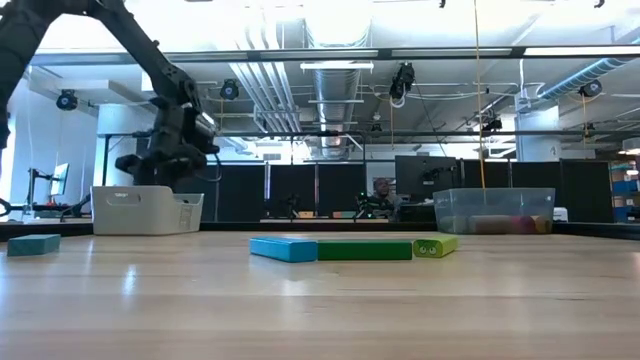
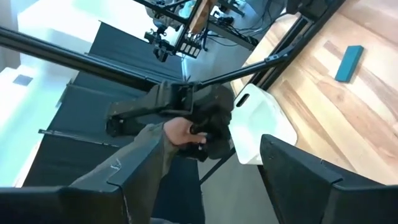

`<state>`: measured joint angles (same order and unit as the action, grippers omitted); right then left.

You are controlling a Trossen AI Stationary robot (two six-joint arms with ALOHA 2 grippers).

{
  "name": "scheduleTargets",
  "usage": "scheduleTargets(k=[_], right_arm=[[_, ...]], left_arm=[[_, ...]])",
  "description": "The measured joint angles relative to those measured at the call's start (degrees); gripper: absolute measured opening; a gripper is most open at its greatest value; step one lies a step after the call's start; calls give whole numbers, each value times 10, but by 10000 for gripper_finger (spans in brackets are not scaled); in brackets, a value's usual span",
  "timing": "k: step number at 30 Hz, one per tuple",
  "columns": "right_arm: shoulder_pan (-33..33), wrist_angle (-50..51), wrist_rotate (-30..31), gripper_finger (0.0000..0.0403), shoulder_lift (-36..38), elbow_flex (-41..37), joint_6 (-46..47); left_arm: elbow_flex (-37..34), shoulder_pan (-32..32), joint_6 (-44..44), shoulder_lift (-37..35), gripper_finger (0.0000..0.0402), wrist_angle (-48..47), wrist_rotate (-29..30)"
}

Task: Sort blocks
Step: Put the red half cylindrical block into the gray bin, then put the dark blue rectangular block into the white bin

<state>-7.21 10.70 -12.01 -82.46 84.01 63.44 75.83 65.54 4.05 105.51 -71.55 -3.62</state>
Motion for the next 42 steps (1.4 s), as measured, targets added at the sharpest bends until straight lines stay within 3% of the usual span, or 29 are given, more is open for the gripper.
scheduleTargets(k=[8,18,25,30,36,42], right_arm=[[0,17,0,248,0,0,0],[1,29,0,270,-1,0,0],[1,30,-3,274,-1,0,1],[1,48,-4,274,-1,0,-1],[3,97,15,287,-6,0,-60],[-15,182,75,293,-39,-6,-117]], left_arm=[[3,22,-3,33,154,14,-4],[47,29,-8,83,154,-12,-15],[62,29,-25,86,229,-24,-18],[83,29,-40,72,248,-62,-16],[97,16,-44,8,244,-108,-25],[21,-73,-44,-157,239,-76,-38]])
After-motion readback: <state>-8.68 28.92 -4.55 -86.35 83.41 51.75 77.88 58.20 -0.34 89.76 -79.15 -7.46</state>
